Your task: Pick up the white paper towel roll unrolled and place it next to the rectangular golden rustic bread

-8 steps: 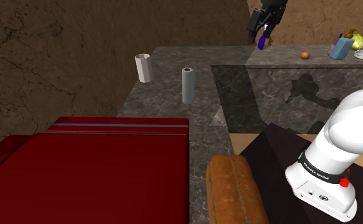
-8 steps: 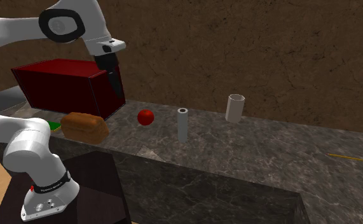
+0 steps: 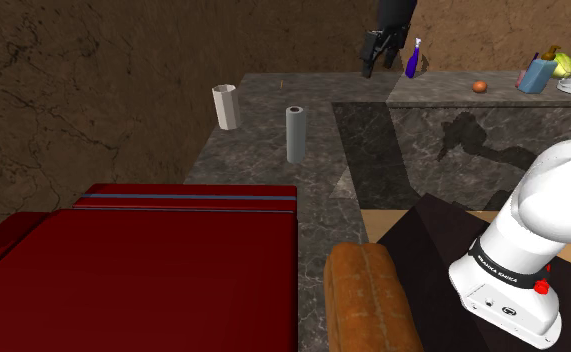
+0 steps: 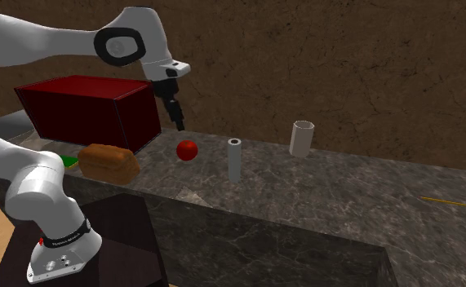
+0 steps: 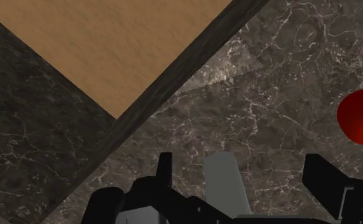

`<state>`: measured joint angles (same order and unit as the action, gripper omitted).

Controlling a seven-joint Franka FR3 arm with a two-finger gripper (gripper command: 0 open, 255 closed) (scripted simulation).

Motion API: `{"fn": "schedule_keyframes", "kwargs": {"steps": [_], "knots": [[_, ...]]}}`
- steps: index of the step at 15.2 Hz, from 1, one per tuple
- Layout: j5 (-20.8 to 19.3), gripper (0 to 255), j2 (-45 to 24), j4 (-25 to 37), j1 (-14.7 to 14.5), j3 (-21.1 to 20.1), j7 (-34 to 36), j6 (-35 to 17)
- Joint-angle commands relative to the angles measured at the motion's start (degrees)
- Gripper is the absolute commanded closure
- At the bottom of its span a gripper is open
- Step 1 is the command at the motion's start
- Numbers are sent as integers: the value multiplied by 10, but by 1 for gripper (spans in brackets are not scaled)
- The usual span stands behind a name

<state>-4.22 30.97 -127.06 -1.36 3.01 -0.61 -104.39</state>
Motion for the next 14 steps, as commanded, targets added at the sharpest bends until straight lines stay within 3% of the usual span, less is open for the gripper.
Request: {"fn": "schedule_keyframes", "kwargs": {"steps": [1,14], "knots": [[1,0,-42,16,-6,4,-17,-23],[23,0,-326,196,-32,10,-131,-104]]}}
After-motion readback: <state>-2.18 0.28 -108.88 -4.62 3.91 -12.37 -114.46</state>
